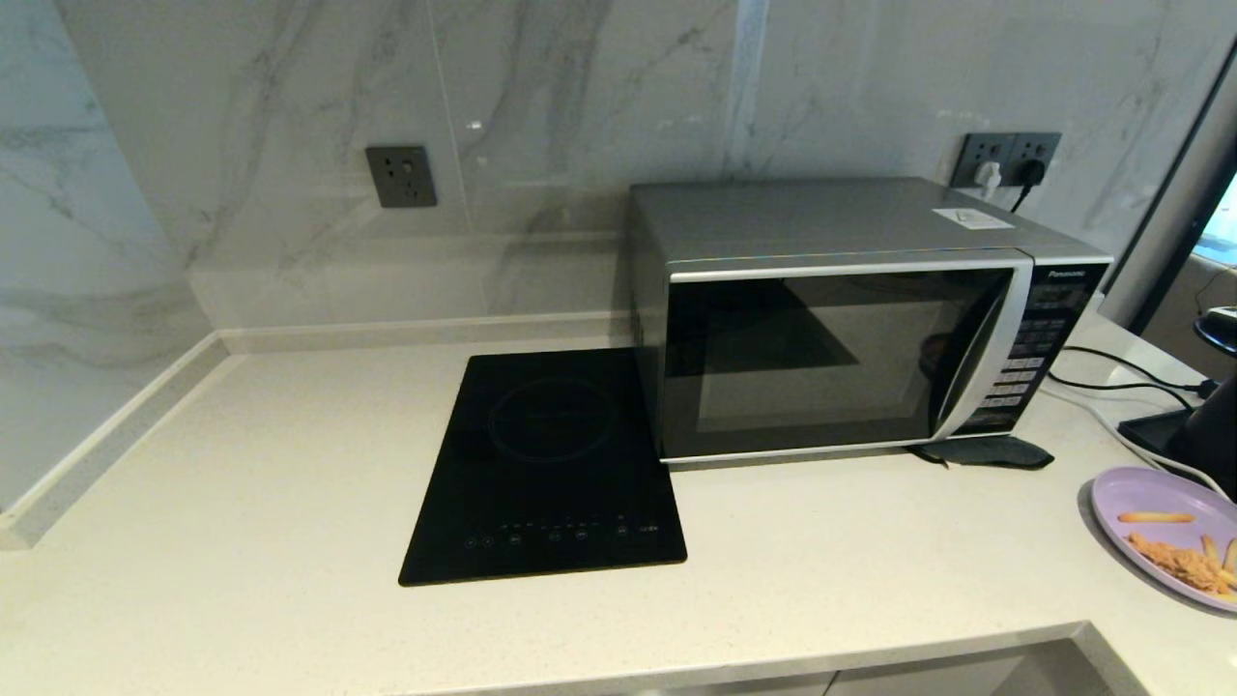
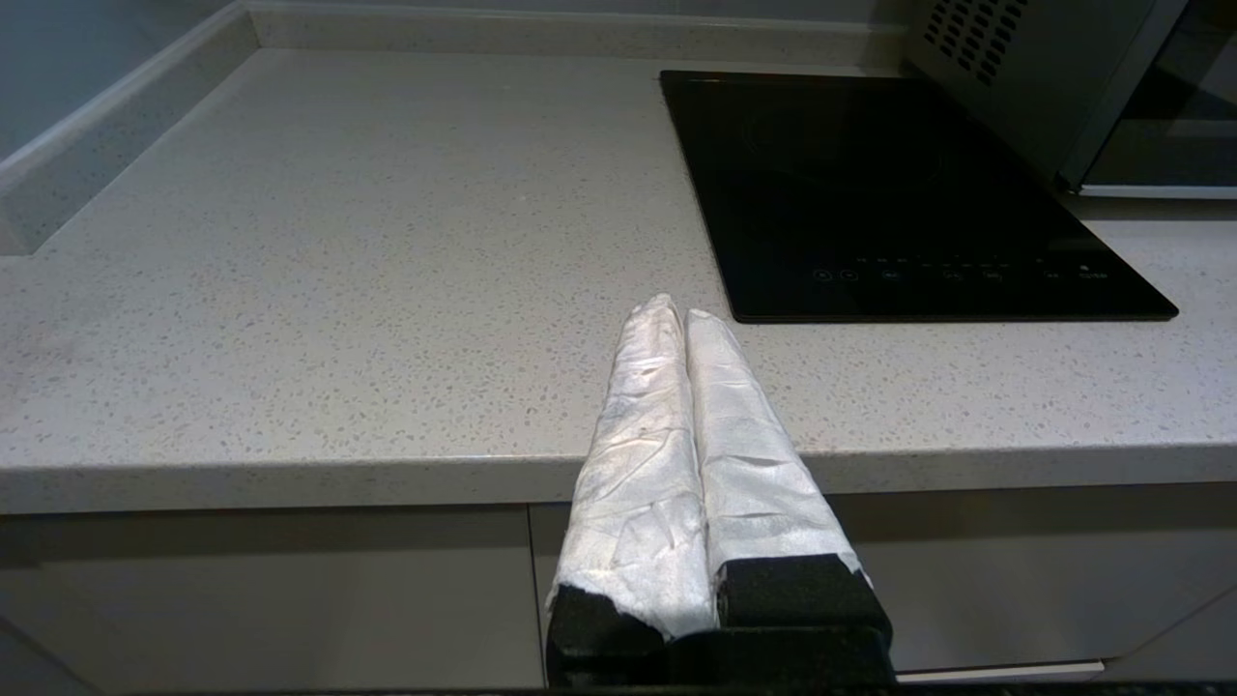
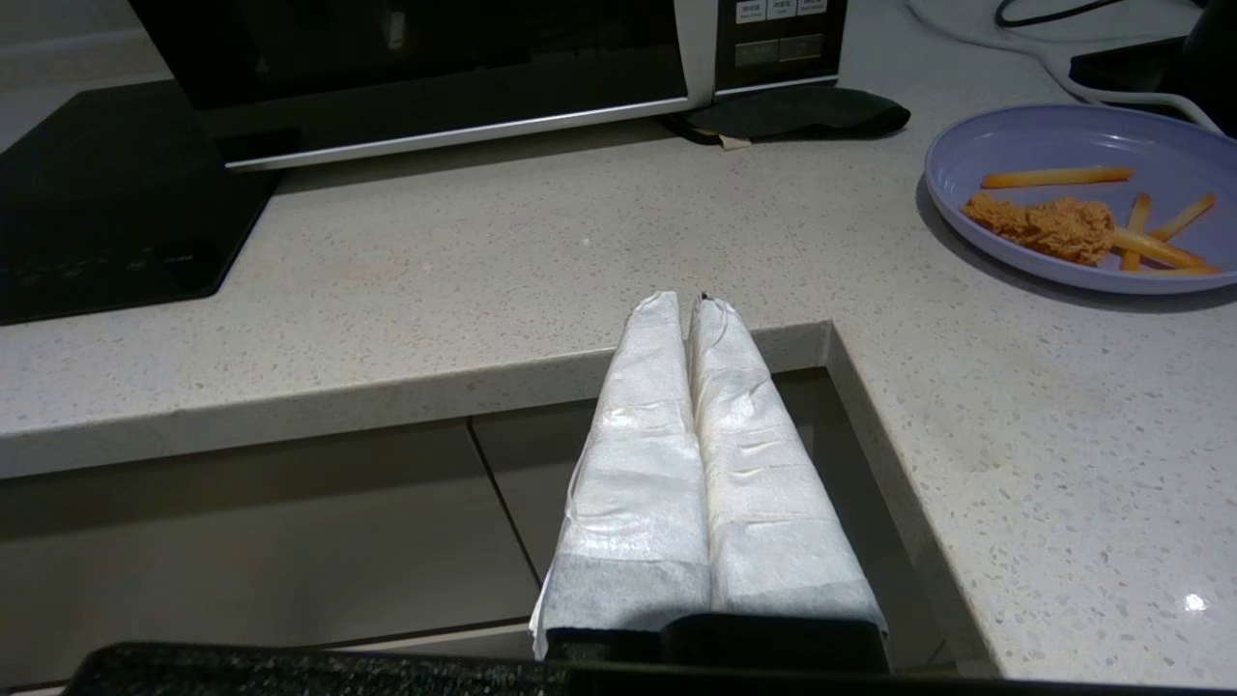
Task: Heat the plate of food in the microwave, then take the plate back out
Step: Open the microwave oven
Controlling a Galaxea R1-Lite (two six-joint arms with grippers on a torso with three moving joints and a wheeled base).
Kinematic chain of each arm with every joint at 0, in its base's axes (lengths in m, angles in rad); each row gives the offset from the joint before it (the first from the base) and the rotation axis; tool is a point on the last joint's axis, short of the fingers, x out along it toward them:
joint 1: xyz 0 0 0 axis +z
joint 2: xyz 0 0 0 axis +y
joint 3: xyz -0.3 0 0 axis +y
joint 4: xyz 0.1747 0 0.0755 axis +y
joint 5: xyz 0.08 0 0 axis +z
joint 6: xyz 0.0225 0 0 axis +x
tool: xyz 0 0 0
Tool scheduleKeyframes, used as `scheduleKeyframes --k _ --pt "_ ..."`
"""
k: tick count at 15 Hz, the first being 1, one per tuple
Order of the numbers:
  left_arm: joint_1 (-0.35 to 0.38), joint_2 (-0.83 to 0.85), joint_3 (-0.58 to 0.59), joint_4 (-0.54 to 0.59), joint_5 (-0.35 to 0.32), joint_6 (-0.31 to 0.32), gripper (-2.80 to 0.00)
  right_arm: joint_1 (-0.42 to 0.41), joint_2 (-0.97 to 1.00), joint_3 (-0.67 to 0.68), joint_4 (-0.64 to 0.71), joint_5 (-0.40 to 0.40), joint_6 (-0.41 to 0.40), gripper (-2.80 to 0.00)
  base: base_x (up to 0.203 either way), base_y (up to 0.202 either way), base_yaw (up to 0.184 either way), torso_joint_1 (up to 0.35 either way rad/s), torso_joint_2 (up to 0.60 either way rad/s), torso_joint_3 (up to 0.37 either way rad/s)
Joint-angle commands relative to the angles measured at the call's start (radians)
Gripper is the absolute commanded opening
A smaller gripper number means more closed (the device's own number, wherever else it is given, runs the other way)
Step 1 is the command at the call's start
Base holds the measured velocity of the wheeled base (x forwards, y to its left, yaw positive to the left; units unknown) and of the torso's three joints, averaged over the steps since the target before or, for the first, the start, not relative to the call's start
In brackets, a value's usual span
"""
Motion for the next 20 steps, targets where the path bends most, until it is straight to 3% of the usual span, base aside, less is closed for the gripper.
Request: scheduleKeyframes --k 1,16,20 --pt "0.0 0.002 0.0 0.0 0.0 -0.001 -2.8 -0.001 0.001 0.002 0.0 0.001 -0.001 -2.8 0.0 0.0 0.0 0.0 0.0 0.0" --pt "0.0 0.002 0.0 0.0 0.0 -0.001 -2.8 -0.001 0.001 -0.011 0.005 -0.011 -0.018 -2.8 0.0 0.0 0.0 0.0 0.0 0.0" --pt "0.0 0.002 0.0 0.0 0.0 -0.001 -2.8 -0.001 0.155 -0.286 0.12 0.005 -0.005 -2.8 0.0 0.0 0.0 0.0 0.0 0.0"
